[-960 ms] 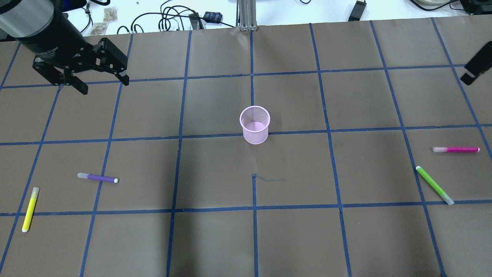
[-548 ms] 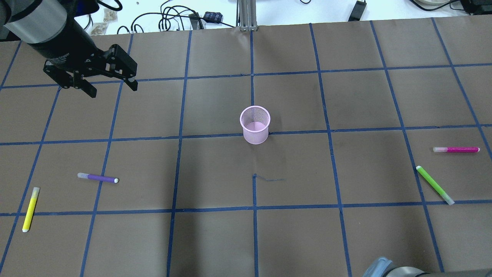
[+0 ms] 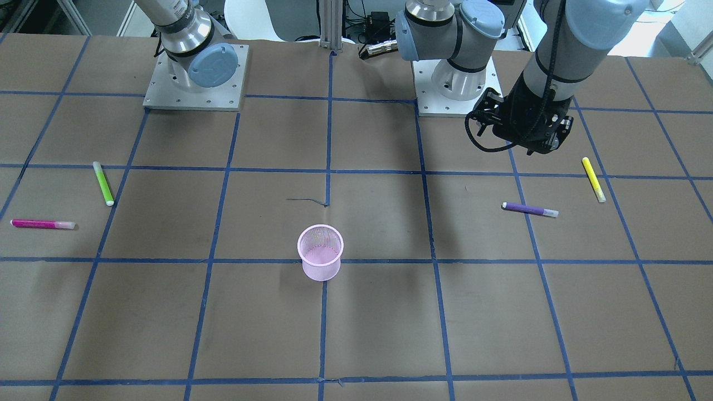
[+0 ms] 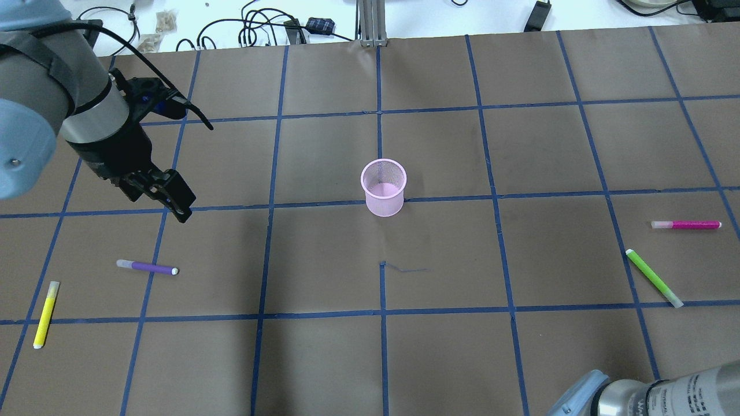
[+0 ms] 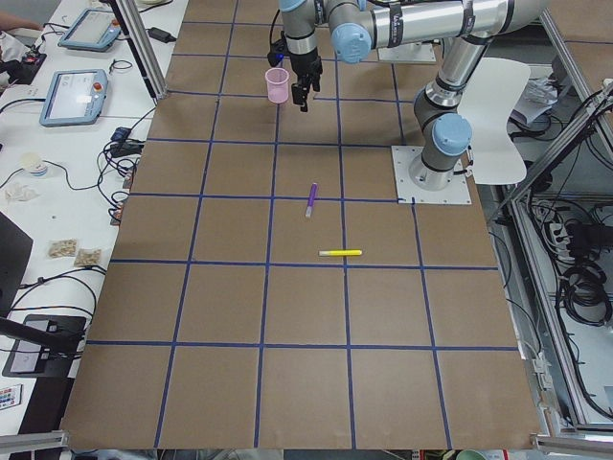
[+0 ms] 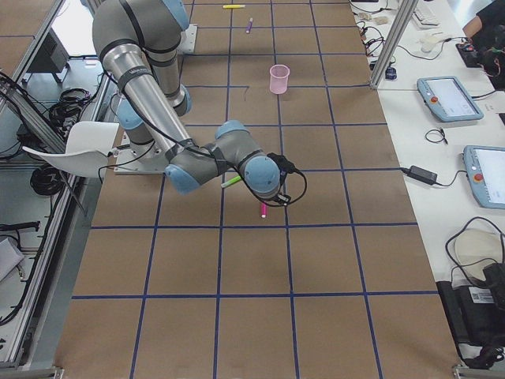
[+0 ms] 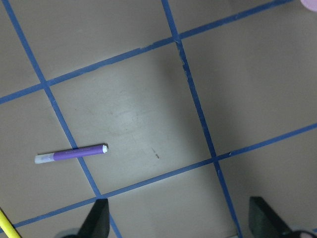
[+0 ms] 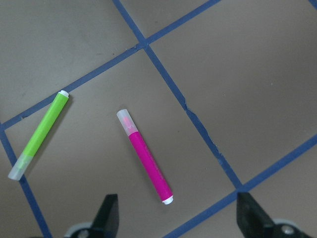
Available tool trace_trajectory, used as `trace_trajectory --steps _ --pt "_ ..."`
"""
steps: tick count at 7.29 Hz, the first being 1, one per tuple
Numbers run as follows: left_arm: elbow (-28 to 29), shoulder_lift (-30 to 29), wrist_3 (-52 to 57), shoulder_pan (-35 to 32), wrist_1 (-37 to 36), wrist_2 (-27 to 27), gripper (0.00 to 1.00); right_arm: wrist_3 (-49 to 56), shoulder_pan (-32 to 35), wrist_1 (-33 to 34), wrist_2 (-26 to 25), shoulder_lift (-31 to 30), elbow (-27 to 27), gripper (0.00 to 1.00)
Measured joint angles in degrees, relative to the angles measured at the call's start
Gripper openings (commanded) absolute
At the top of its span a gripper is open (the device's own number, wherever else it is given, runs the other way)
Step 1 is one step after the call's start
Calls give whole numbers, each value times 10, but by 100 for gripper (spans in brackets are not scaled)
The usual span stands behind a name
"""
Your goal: Insert purple and pink pens into pink cup
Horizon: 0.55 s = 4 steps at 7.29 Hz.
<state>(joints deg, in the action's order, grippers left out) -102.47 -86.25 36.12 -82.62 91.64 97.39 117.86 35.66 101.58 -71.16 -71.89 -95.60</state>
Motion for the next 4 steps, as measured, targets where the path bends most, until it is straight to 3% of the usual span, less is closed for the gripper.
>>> trace_trajectory --steps 2,4 --pt "-49 1 91 1 -22 63 99 131 -5 -16 45 47 -3 78" --pt "-67 -8 113 -4 -54 76 99 211 -6 -46 64 90 1 78"
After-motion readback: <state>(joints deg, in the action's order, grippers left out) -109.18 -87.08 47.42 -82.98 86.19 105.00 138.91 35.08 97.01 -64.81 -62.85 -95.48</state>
